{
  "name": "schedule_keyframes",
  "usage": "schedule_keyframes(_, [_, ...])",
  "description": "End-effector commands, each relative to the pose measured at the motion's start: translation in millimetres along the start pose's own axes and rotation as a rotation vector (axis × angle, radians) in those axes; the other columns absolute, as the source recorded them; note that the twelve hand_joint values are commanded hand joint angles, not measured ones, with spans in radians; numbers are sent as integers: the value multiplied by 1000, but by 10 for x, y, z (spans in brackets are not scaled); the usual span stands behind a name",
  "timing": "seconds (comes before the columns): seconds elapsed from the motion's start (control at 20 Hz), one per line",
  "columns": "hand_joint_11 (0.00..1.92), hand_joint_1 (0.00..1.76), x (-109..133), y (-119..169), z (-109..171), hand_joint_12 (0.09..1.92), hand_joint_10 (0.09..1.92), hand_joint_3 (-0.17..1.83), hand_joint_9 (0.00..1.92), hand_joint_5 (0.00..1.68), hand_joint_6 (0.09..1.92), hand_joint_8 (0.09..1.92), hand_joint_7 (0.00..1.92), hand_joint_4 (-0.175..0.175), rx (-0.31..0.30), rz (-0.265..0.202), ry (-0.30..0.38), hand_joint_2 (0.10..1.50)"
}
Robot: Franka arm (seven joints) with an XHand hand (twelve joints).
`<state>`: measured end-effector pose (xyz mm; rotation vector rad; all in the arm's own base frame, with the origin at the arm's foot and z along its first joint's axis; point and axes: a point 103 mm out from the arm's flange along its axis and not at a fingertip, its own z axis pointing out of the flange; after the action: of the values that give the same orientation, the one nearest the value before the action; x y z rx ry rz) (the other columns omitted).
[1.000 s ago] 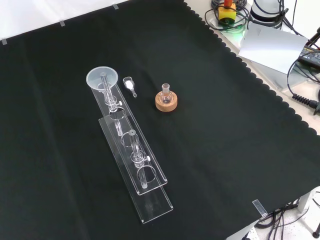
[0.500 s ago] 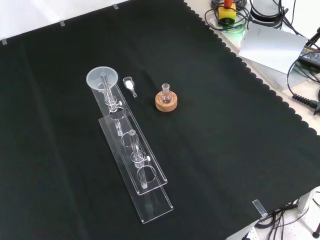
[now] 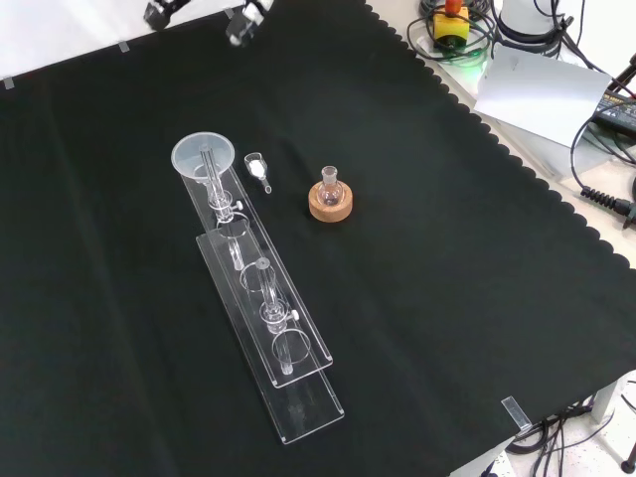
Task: Pick up the funnel from the transparent funnel stand.
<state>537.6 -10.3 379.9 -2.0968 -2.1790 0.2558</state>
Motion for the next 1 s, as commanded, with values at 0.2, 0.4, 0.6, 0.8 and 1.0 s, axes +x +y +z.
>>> schedule_keyframes(0.2, [0,397,467,569,415,1323,652,258,242,160,87,589,108,7,187,-120,-114,936])
schedule_keyframes(0.4, [0,407,544,644,498,1345,656,257,237,149,87,595,93,7,219,-123,-131,906])
schedule_keyframes(0.6, [0,409,539,667,536,1351,651,252,214,134,87,588,65,8,236,-135,-137,886])
schedule_keyframes(0.8, [0,417,552,689,588,1380,684,257,170,114,87,596,20,10,268,-153,-160,835])
schedule_keyframes(1.0, [0,429,610,691,611,1441,721,261,132,91,87,554,0,9,280,-156,-205,791])
